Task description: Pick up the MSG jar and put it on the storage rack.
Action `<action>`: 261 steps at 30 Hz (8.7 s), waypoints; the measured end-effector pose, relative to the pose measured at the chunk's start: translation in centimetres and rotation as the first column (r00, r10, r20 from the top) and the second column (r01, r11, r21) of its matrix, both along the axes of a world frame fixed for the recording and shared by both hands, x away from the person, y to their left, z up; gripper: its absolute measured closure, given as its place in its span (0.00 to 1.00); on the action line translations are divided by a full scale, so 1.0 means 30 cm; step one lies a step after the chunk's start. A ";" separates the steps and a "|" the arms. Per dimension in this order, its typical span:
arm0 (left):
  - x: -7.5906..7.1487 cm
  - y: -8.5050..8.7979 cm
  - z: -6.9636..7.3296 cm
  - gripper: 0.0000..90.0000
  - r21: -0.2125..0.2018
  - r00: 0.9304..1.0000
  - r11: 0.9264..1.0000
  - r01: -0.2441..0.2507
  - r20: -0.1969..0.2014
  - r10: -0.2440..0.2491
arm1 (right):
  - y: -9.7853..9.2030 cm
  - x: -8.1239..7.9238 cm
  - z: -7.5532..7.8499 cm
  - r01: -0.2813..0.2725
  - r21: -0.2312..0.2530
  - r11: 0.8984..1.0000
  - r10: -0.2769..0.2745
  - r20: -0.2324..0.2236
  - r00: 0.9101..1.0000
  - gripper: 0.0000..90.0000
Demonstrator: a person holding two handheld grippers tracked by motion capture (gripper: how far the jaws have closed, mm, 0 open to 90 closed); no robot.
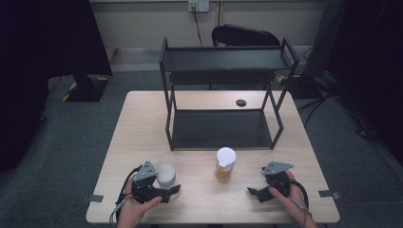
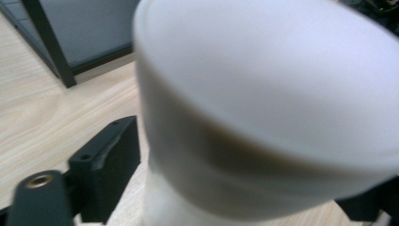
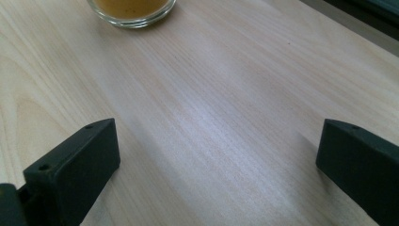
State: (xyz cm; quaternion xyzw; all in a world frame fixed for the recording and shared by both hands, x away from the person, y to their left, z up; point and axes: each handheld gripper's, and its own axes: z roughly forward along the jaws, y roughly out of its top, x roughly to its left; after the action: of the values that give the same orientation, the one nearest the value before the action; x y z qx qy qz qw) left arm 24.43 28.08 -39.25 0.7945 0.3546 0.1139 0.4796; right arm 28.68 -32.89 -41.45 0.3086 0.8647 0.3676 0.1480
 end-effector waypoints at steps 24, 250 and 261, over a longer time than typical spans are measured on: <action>0.005 -0.020 0.050 0.38 0.059 1.000 0.998 -0.007 0.027 0.005 | 0.000 0.000 0.000 0.000 0.000 1.000 0.000 0.000 1.000 0.00; 0.800 -0.418 1.066 0.37 0.045 0.986 0.997 -0.063 0.155 0.055 | 0.000 0.000 0.000 0.001 0.001 1.000 -0.001 -0.001 1.000 0.00; 0.723 -0.406 1.054 0.07 0.014 0.976 0.994 -0.106 0.194 0.102 | 0.000 -0.001 0.000 0.001 0.001 1.000 -0.001 -0.001 1.000 0.00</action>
State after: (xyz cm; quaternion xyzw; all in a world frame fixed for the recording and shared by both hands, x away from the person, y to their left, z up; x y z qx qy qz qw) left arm 46.12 15.90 -7.64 0.7658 0.3462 0.2195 0.4954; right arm 28.66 -32.90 -41.46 0.3094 0.8644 0.3679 0.1475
